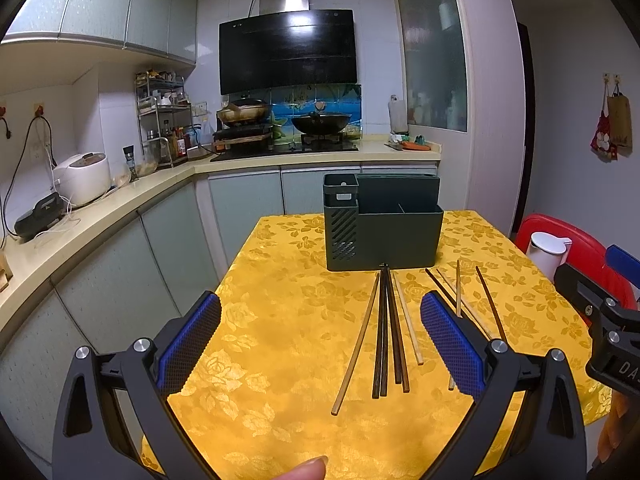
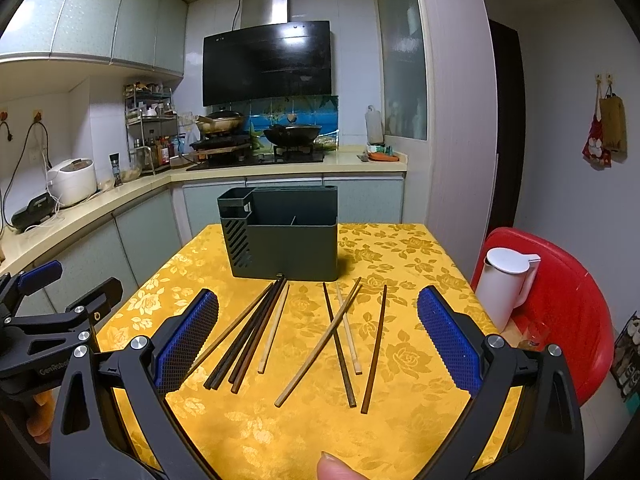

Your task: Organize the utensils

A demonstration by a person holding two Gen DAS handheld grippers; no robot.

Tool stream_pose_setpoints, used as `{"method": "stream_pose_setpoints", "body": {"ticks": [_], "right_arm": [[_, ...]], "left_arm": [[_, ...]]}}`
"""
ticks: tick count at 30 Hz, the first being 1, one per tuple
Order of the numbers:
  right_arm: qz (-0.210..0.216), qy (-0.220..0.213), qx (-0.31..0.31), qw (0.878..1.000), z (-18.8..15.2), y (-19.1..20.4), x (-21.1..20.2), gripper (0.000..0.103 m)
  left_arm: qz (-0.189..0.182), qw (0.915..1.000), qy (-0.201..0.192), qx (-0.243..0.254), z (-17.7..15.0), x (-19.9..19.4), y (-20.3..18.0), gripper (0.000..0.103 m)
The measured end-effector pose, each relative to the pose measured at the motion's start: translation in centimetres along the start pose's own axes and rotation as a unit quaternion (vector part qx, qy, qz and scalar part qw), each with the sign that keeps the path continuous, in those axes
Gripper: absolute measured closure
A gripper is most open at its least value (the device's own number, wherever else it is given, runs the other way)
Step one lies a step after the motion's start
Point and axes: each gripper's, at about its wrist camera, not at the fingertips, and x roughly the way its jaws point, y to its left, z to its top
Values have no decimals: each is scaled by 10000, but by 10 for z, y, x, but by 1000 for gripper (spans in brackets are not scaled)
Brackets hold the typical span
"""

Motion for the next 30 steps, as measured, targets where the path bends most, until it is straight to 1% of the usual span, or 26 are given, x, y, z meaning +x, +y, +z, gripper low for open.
{"method": "stream_pose_setpoints", "body": {"ticks": [6, 30], "right_arm": [[-14, -62, -41, 10000, 3, 0, -4, 6], [-21, -61, -45, 10000, 2, 0, -4, 6]], "left_arm": [[-3, 10000, -10, 1, 1, -1, 0, 7], [-12, 10000, 5, -2, 0, -2, -1, 7]]}}
